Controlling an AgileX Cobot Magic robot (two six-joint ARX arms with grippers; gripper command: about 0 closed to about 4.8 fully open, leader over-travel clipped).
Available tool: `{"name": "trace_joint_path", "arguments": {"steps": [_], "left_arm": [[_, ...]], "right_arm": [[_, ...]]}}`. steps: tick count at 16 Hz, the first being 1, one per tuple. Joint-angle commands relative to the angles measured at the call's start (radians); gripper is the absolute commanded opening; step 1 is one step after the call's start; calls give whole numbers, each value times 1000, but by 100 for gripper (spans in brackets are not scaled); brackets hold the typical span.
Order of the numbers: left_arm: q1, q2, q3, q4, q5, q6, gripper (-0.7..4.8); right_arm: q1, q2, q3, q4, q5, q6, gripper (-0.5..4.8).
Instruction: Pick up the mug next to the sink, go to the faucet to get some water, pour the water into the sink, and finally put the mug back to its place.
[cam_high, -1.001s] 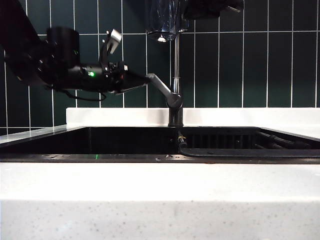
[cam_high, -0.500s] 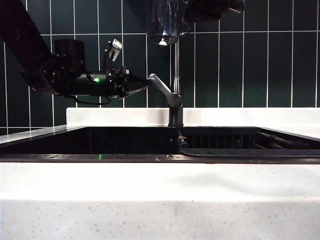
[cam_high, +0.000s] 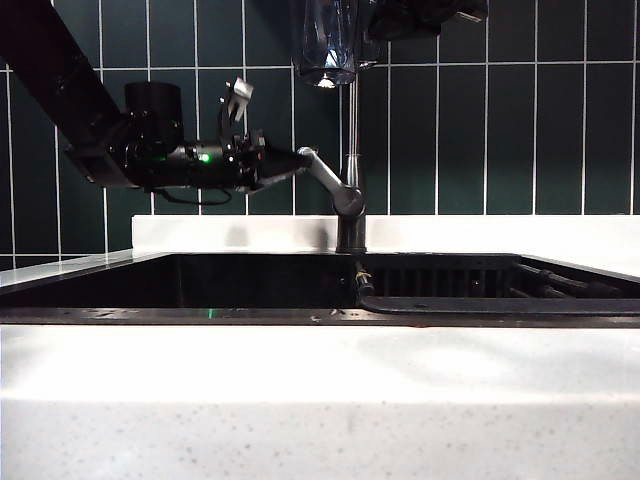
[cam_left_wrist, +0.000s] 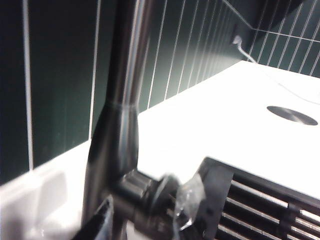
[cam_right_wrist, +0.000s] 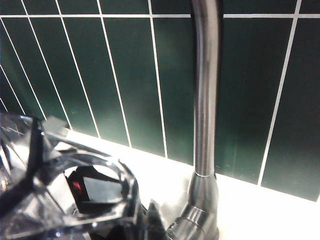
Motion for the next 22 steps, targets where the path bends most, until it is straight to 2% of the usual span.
{"name": "trace_joint_path", "arguments": {"steps": [1, 6, 9, 10, 11, 16, 22], "left_arm": [[-1, -3, 19, 5, 9, 10, 155], [-1, -3, 26, -1, 7, 22, 146], [-3, -3, 26, -1, 11, 21, 47], [-3, -3, 26, -1, 11, 21, 47], [-3, -3, 25, -2, 17, 21, -8], [-4, -3, 23, -10, 89, 18, -6], [-28, -5, -16, -4, 114, 37, -6]], "right_arm": [[1, -7, 8, 18, -1, -3, -9], [1, -7, 8, 17, -1, -3, -9], [1, -7, 8, 17, -1, -3, -9], [1, -7, 8, 17, -1, -3, -9], [1, -7, 8, 17, -1, -3, -9], [1, -7, 8, 14, 1, -2, -9], [1, -7, 8, 10, 1, -3, -9]]}}
